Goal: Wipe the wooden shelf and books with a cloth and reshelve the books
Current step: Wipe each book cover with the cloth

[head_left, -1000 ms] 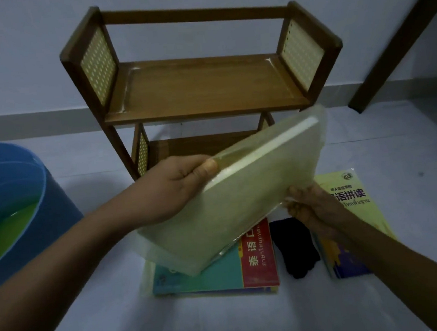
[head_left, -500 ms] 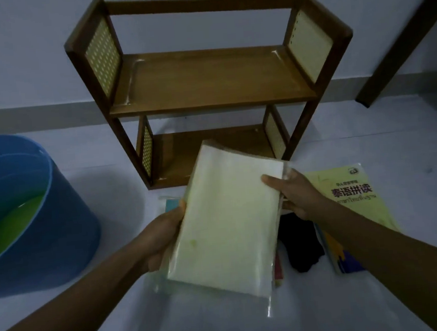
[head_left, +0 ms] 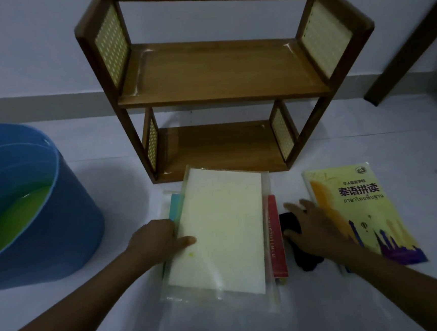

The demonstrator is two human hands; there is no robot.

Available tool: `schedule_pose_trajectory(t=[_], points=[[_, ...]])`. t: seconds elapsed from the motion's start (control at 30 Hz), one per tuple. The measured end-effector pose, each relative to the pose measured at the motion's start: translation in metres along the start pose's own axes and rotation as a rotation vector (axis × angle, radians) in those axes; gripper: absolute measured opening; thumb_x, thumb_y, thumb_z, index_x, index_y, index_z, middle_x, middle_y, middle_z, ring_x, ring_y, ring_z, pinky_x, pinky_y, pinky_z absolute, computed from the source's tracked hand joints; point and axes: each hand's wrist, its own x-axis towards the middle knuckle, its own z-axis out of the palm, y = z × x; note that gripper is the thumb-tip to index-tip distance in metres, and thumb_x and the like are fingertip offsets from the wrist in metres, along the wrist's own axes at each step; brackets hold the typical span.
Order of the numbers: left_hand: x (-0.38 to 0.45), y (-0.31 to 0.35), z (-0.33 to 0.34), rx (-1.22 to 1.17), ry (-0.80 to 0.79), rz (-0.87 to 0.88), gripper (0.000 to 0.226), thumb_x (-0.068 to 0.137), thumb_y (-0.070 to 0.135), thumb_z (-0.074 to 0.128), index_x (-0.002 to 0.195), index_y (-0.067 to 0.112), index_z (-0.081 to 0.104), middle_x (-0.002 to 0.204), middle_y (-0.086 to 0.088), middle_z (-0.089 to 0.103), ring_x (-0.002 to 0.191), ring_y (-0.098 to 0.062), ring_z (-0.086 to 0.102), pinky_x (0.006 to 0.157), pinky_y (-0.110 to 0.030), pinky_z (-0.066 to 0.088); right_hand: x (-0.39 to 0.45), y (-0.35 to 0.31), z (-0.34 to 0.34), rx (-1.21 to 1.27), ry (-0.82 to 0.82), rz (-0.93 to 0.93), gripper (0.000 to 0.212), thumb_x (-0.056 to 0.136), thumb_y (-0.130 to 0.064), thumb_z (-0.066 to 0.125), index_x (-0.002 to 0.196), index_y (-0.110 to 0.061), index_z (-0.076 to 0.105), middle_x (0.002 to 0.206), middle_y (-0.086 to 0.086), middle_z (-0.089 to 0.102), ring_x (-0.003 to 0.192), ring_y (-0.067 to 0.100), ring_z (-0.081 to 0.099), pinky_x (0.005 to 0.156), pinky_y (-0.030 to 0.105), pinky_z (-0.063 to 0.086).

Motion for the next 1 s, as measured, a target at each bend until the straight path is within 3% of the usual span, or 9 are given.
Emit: schedule_pose_trajectory(t=[0.1,0.17,0.27,0.4,0.5,0.6,0.67,0.83,1.0], points=[[0.002,-0.010,0.006,0.101,0.247,0.212,0.094,0.066,0.079,0.059,0.135,0.020,0.037,0.130,-0.005,0.051,0.108,-0.017,0.053,0.091,-0.033,0.052,-0.020,0.020,0.041,-0.143,-0.020,-0.068,0.083,0.088,-0.044,0.054,0.152,-0.032,0.003,0.160,0.016,0.008,0.146,0.041,0.006,0.115,0.056,0.023],[0.004,-0.023,0.008,0.119,0.170,0.409,0.123,0.063,0.085,0.055,0.153,0.020,0.003,0.161,-0.009,0.008,0.145,-0.029,0.017,0.117,-0.044,0.023,-0.014,0.026,0.036,0.059,0.070,-0.104,0.071,0.086,-0.022,0.056,0.149,-0.027,0.023,0.153,0.018,0.030,0.140,0.039,0.027,0.112,0.055,0.031],[0.011,-0.037,0.015,0.172,0.027,0.516,0.134,0.062,0.089,0.051,0.146,0.022,-0.029,0.156,-0.001,-0.030,0.145,-0.017,-0.025,0.119,-0.047,-0.010,0.000,0.005,-0.001,0.554,0.282,-0.124,0.055,0.084,-0.001,0.054,0.134,-0.022,0.048,0.129,0.009,0.056,0.118,0.022,0.054,0.099,0.049,0.048],[0.017,-0.044,0.018,0.164,0.009,0.523,0.135,0.062,0.089,0.051,0.144,0.022,-0.032,0.156,0.001,-0.029,0.144,-0.014,-0.025,0.119,-0.045,-0.012,-0.008,-0.072,-0.011,0.293,0.312,-0.274,0.060,0.082,-0.009,0.055,0.140,-0.017,0.043,0.144,0.008,0.044,0.127,0.028,0.044,0.105,0.043,0.042],[0.018,-0.044,0.024,0.177,0.024,0.535,0.136,0.061,0.090,0.051,0.145,0.020,-0.031,0.155,0.001,-0.032,0.143,-0.013,-0.028,0.119,-0.043,-0.014,-0.048,-0.129,0.028,-0.103,0.247,-0.699,0.060,0.067,-0.017,0.062,0.126,-0.021,0.055,0.137,0.011,0.053,0.118,0.035,0.055,0.083,0.046,0.055],[0.018,-0.045,0.026,0.214,0.043,0.545,0.139,0.059,0.091,0.051,0.147,0.018,-0.027,0.154,0.001,-0.032,0.143,-0.014,-0.028,0.118,-0.043,-0.014,-0.057,-0.155,0.036,-0.207,0.032,-1.086,0.047,0.079,-0.026,0.048,0.125,-0.030,0.052,0.142,0.001,0.047,0.124,0.028,0.049,0.081,0.038,0.049],[0.019,-0.047,0.023,0.203,0.040,0.535,0.136,0.059,0.091,0.051,0.148,0.021,-0.025,0.156,0.001,-0.028,0.145,-0.015,-0.025,0.119,-0.046,-0.011,-0.017,-0.153,0.022,-0.206,0.059,-1.027,0.047,0.083,-0.020,0.048,0.129,-0.031,0.051,0.145,0.001,0.044,0.129,0.028,0.044,0.089,0.044,0.047],[0.014,-0.047,0.025,0.128,0.028,0.530,0.137,0.058,0.090,0.054,0.147,0.024,-0.028,0.159,0.003,-0.024,0.146,-0.014,-0.020,0.119,-0.045,-0.013,0.059,-0.142,-0.018,-0.116,0.180,-0.130,0.056,0.088,-0.011,0.049,0.142,-0.019,0.034,0.153,0.012,0.026,0.133,0.038,0.027,0.105,0.051,0.035],[0.014,-0.048,0.021,0.095,0.084,0.559,0.136,0.057,0.090,0.055,0.142,0.030,-0.033,0.160,0.005,-0.017,0.147,-0.009,-0.014,0.118,-0.041,-0.016,-0.008,-0.191,0.029,-0.159,0.083,-0.802,0.061,0.085,-0.012,0.056,0.142,-0.019,0.036,0.155,0.014,0.026,0.139,0.039,0.025,0.101,0.051,0.035]])
